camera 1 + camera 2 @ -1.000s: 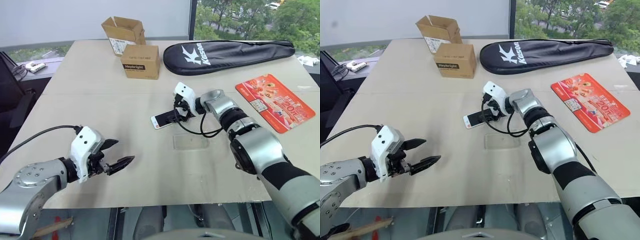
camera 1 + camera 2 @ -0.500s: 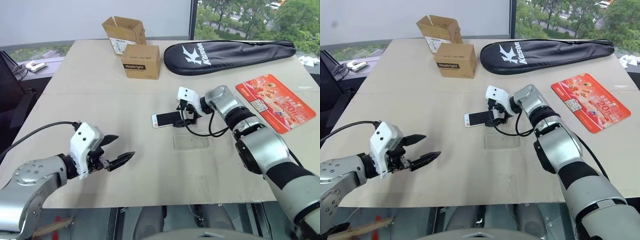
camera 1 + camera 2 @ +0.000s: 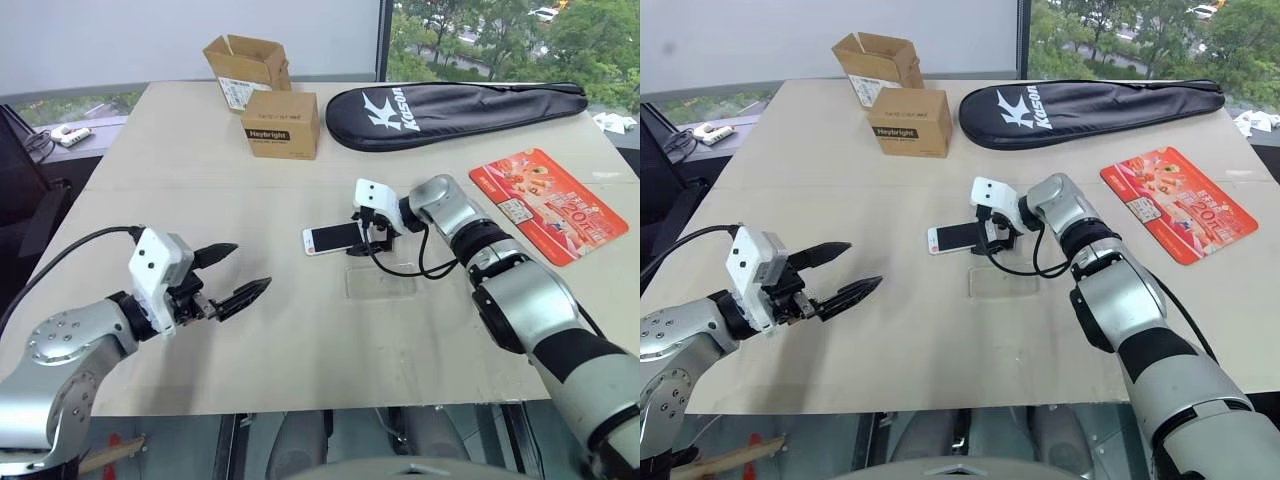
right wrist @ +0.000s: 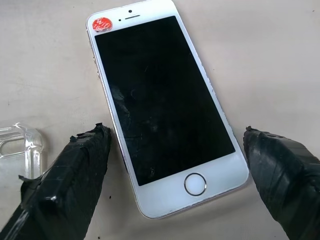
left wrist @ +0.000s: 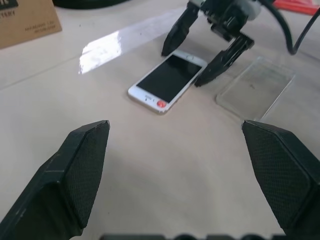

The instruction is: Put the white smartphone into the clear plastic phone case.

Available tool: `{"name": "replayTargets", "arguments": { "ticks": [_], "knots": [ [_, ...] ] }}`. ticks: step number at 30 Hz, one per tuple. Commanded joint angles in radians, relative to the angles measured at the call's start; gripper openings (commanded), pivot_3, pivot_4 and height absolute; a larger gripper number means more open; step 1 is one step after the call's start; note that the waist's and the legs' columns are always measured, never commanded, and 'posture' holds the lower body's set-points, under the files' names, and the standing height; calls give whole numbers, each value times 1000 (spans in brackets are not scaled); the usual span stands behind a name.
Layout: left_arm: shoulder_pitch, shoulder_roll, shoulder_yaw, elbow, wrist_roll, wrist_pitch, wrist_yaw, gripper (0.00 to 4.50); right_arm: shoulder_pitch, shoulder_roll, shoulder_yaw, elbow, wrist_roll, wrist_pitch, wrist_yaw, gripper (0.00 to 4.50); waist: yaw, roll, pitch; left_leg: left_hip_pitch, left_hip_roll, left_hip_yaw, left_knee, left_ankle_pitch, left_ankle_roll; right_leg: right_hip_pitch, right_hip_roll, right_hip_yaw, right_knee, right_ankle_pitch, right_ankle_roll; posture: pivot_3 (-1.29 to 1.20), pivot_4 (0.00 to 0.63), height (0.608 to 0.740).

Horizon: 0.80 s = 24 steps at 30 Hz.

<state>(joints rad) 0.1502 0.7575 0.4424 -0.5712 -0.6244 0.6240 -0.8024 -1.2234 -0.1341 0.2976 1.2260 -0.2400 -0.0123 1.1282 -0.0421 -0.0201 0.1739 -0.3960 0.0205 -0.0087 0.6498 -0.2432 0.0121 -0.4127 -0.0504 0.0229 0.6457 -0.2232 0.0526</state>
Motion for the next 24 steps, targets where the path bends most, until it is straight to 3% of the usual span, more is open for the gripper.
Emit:
{"name": "replayTargets", "arguments": {
  "ticks": [1, 2, 5, 6, 18, 24],
  "knots": [
    [7, 4, 29, -22, -11, -25, 2, 4500, 31, -18, 46, 28, -56, 5, -2, 4097, 0, 0, 0, 0, 0, 0, 0, 0, 0, 0, 0, 0, 0, 0, 0, 0, 150, 740],
    [15, 5, 28, -26, -11, -23, 1, 4500, 32, -19, 51, 28, -61, 5, 1, 3953, 0, 0, 0, 0, 0, 0, 0, 0, 0, 0, 0, 0, 0, 0, 0, 0, 150, 740],
    [30, 9, 25, -36, -14, -15, 2, 4500, 37, -21, 59, 25, -64, -1, 2, 2847, 0, -1, -1, 0, 0, 0, 0, 0, 0, 0, 0, 0, 0, 0, 0, 0, 150, 740],
    [31, 11, 24, -37, -15, -13, 3, 4500, 37, -22, 61, 23, -65, -4, 2, 2784, 1, -1, -2, 1, 0, 0, 0, 0, 0, 1, 0, 0, 0, 0, 0, 0, 150, 740],
    [15, 18, -4, -27, -12, -11, 3, 4500, 40, -38, 50, 7, -53, -10, -12, 2779, 2, -1, -2, 2, 0, 0, 1, 1, -1, 2, 0, 0, 0, -1, -2, 0, 150, 740],
    [14, 17, -7, -15, -8, -21, -3, 4500, 27, -60, -17, -28, 11, -30, -9, 2779, 6, 0, -1, 2, 0, 0, 1, 1, -1, 2, 0, 0, 0, -1, -2, 0, 150, 740]
  ]
}}
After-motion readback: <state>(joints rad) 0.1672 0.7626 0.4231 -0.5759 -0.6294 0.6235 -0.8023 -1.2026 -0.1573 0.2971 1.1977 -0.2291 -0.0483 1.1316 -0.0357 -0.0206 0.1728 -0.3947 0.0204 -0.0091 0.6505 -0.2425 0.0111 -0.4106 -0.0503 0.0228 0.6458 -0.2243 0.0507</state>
